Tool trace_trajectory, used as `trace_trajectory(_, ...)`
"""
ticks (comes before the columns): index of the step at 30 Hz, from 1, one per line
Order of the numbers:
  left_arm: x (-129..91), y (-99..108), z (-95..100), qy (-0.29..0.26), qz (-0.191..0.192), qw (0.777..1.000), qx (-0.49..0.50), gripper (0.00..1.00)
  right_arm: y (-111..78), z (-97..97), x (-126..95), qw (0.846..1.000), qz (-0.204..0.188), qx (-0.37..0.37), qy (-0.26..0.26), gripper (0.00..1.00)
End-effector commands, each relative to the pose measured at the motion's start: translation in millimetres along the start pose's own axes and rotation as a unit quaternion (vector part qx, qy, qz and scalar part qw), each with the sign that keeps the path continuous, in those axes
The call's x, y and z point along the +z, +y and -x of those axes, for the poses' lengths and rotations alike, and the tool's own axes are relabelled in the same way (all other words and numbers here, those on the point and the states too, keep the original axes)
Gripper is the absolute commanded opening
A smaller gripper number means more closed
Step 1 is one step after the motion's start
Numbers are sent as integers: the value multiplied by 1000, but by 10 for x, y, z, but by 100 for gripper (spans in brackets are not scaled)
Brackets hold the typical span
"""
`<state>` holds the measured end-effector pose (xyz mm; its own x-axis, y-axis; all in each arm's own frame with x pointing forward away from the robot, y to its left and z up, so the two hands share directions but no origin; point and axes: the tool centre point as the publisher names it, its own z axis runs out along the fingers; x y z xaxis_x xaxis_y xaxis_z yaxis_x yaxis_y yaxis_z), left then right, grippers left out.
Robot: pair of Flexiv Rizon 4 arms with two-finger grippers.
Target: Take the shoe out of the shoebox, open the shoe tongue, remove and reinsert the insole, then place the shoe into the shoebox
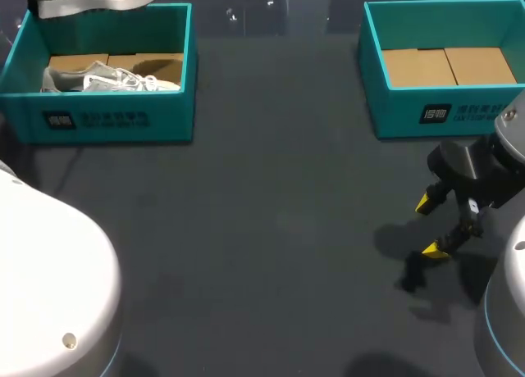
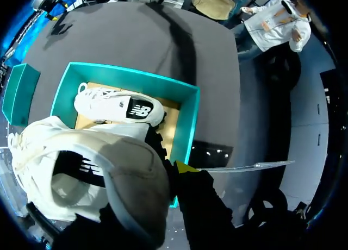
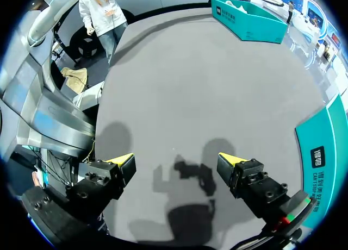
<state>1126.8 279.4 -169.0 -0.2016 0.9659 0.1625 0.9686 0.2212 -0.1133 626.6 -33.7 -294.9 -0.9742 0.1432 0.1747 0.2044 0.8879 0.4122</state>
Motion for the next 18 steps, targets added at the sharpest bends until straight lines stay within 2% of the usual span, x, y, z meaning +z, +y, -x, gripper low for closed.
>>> trace_trajectory(1,-39,95,-17,4,-23,993,114,0,-1,-13,9,1000,-1,0,-2,100)
trace_trajectory(5,-39,95,-17,4,-23,993,114,0,-1,-13,9,1000,-1,0,-2,100)
trace_trajectory(10,37,219,6,21,6,992,125,0,-1,-13,9,1000,-1,0,-2,100)
trace_trajectory(13,128,319,23,31,26,993,110,0,-1,-13,9,1000,-1,0,-2,100)
trace_trajectory(18,352,446,55,43,27,994,97,0,-1,-13,9,1000,-1,0,-2,100)
